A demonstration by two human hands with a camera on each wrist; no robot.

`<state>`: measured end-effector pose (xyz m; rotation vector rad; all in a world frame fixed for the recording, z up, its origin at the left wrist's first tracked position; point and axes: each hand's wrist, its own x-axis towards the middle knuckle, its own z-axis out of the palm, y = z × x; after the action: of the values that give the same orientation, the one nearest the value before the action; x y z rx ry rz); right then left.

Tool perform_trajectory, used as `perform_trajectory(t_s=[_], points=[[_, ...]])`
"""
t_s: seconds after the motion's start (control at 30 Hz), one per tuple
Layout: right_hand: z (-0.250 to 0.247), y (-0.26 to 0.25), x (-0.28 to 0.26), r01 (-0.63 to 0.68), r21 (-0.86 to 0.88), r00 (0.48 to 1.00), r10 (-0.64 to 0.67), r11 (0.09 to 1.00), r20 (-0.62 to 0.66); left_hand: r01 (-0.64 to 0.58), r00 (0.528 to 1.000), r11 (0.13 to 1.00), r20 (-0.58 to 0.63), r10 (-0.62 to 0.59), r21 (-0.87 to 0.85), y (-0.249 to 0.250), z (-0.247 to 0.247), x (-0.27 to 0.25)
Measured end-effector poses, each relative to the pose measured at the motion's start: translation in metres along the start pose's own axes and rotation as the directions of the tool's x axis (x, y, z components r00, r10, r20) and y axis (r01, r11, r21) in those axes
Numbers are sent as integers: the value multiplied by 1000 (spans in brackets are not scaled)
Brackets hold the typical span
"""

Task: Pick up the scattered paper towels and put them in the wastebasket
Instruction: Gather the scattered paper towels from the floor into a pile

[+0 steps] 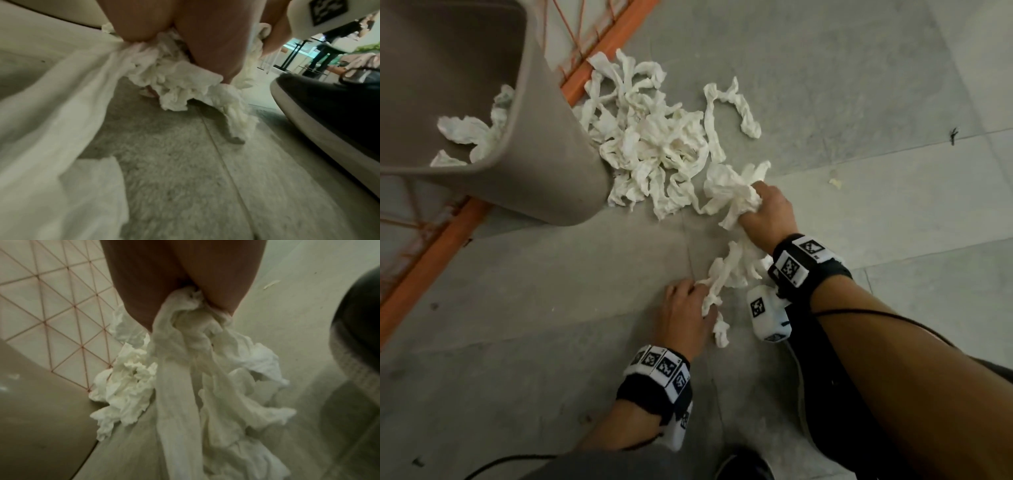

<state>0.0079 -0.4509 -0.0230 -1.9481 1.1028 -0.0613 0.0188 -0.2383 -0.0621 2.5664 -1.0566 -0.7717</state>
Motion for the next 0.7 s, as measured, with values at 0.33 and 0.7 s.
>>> perform_trajectory(t_s=[0.33, 0.7], points=[[9, 8, 0, 131, -363, 960, -25, 922, 280, -46, 937, 977, -347, -31, -210, -6, -77, 32], [27, 2, -7, -23, -220, 962, 81, 975, 262, -9, 999, 984, -51, 18, 177, -19, -85, 113]])
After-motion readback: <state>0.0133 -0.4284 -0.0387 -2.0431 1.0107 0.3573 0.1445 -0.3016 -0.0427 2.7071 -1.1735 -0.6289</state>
